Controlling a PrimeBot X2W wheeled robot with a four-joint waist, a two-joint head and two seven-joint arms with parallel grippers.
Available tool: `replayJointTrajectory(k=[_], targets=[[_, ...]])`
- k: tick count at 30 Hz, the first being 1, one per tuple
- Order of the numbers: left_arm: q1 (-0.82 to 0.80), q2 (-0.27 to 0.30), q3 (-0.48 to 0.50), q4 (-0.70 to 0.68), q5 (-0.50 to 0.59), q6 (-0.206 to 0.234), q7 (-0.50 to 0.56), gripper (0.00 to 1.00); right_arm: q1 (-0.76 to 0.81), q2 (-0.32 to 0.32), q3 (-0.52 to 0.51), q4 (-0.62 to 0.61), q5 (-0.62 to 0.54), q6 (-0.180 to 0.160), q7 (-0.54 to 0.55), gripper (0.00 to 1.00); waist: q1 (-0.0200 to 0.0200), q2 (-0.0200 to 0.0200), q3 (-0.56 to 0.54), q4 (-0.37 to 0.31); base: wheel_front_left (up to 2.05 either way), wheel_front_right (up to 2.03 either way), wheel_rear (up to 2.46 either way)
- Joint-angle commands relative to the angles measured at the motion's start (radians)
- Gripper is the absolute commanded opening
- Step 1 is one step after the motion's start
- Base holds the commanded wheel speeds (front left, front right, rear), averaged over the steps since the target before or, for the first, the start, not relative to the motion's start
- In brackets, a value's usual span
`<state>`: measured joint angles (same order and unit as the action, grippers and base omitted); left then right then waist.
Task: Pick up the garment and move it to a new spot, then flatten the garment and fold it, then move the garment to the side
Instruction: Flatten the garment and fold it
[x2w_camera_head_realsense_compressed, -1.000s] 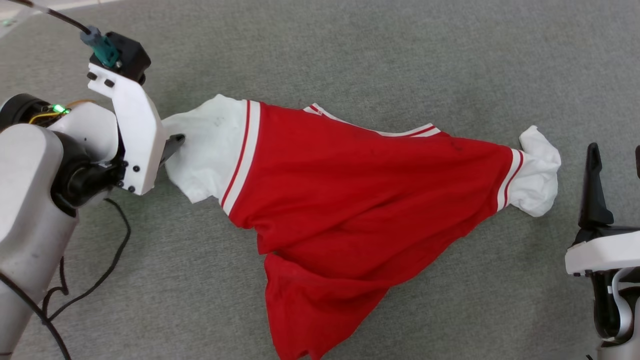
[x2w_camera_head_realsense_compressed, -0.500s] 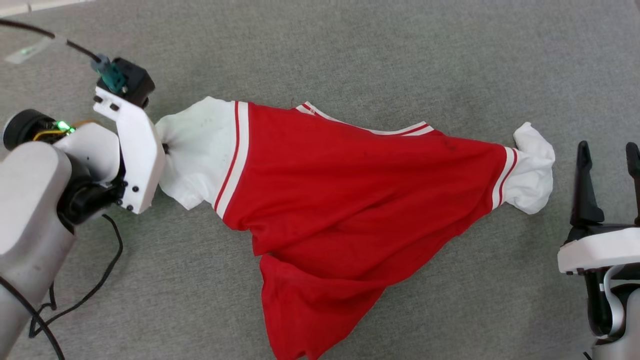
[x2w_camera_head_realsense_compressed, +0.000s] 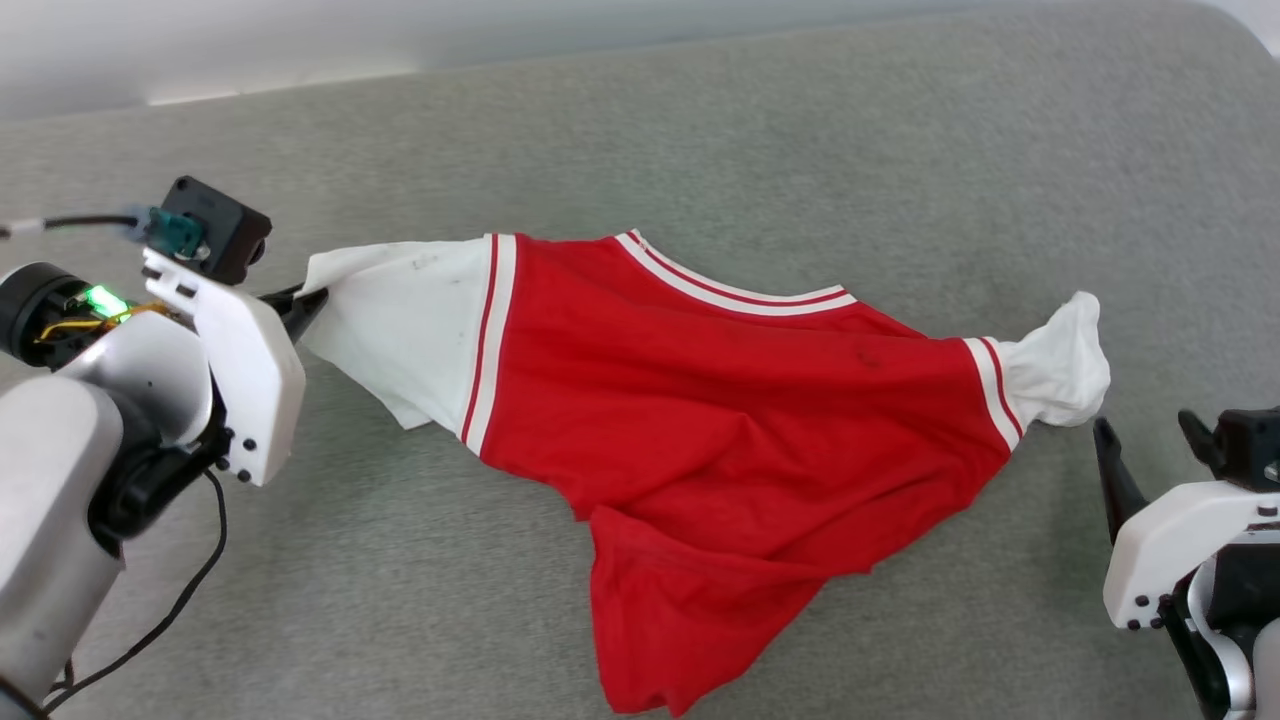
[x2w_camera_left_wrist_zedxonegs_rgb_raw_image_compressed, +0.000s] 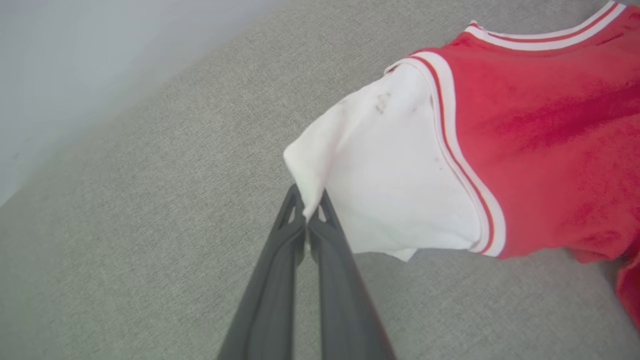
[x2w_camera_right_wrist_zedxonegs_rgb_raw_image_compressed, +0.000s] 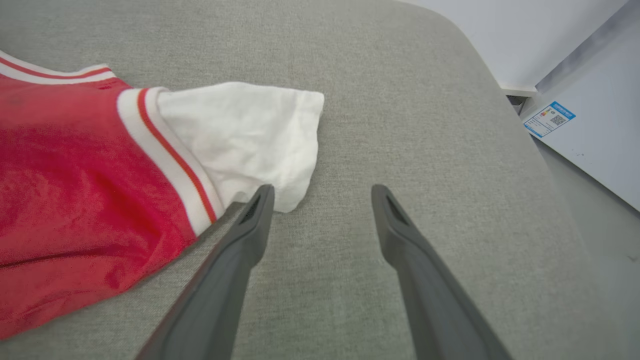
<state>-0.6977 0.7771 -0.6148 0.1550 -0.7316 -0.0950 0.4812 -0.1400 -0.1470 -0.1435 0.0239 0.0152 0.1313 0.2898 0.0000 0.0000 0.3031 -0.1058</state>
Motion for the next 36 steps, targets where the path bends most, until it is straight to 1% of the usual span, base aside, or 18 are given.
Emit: replayJointTrajectory(k=[1, 3, 6, 9, 11, 14, 17, 20, 22, 25, 32, 36], targets=[[0.025, 0.010, 0.004, -0.026, 0.009, 0.009, -0.023, 0.00, 0.007, -0.016, 0.008, -0.003, 0.014, -0.001, 0.049, 1.00, 0.0000, 0.0000, -0.033, 0.038, 0.00, 0.00, 0.00], [0.052, 0.014, 0.008, -0.083, 0.021, 0.026, -0.058, 0.00, 0.013, -0.042, 0.022, -0.013, 0.042, -0.001, 0.138, 1.00, 0.0000, 0.0000, -0.043, 0.059, 0.00, 0.00, 0.00], [0.091, 0.020, 0.015, -0.176, 0.034, 0.052, -0.098, 0.00, -0.011, -0.087, 0.039, -0.060, 0.080, -0.001, 0.267, 1.00, 0.0000, 0.0000, -0.050, 0.089, 0.00, 0.00, 0.00], [0.127, 0.026, 0.014, -0.269, 0.047, 0.080, -0.121, 0.00, -0.056, -0.134, 0.053, -0.116, 0.116, -0.001, 0.396, 1.00, 0.0000, 0.0000, -0.052, 0.118, 0.00, 0.00, 0.00], [0.143, 0.028, 0.012, -0.323, 0.055, 0.095, -0.128, 0.00, -0.101, -0.164, 0.064, -0.142, 0.163, -0.001, 0.493, 1.00, 0.0000, 0.0000, -0.050, 0.135, 0.00, 0.00, 0.00], [0.156, 0.026, 0.007, -0.387, 0.068, 0.111, -0.134, 0.00, -0.189, -0.216, 0.068, -0.151, 0.215, -0.001, 0.632, 1.00, 0.0000, 0.0000, -0.042, 0.159, 0.00, 0.00, 0.00], [0.155, 0.019, 0.003, -0.428, 0.078, 0.120, -0.139, 0.00, -0.280, -0.238, 0.065, -0.101, 0.249, -0.001, 0.739, 1.00, 0.0000, 0.0000, -0.027, 0.176, 0.00, 0.00, 0.00], [0.140, 0.010, -0.001, -0.451, 0.081, 0.122, -0.142, 0.00, -0.349, -0.259, 0.069, -0.008, 0.259, -0.001, 0.819, 1.00, 0.0000, 0.0000, -0.009, 0.192, 0.00, 0.00, 0.00], [0.129, 0.003, -0.003, -0.457, 0.084, 0.119, -0.144, 0.00, -0.367, -0.274, 0.087, 0.055, 0.265, -0.001, 0.866, 1.00, 0.0000, 0.0000, 0.004, 0.203, 0.00, 0.00, 0.00], [0.115, -0.010, -0.005, -0.457, 0.088, 0.115, -0.153, 0.00, -0.385, -0.307, 0.100, 0.131, 0.242, -0.001, 0.883, 1.00, 0.0000, 0.0000, 0.026, 0.216, 0.00, 0.00, 0.00], [0.093, -0.036, -0.010, -0.452, 0.091, 0.108, -0.172, 0.00, -0.385, -0.274, 0.077, 0.268, 0.242, -0.001, 0.812, 1.00, 0.0000, 0.0000, 0.075, 0.243, 0.00, 0.00, 0.00], [0.081, -0.048, -0.012, -0.440, 0.092, 0.106, -0.180, 0.00, -0.358, -0.257, 0.113, 0.312, 0.270, 0.000, 0.775, 1.00, 0.0000, 0.0000, 0.096, 0.253, 0.00, 0.00, 0.00]])
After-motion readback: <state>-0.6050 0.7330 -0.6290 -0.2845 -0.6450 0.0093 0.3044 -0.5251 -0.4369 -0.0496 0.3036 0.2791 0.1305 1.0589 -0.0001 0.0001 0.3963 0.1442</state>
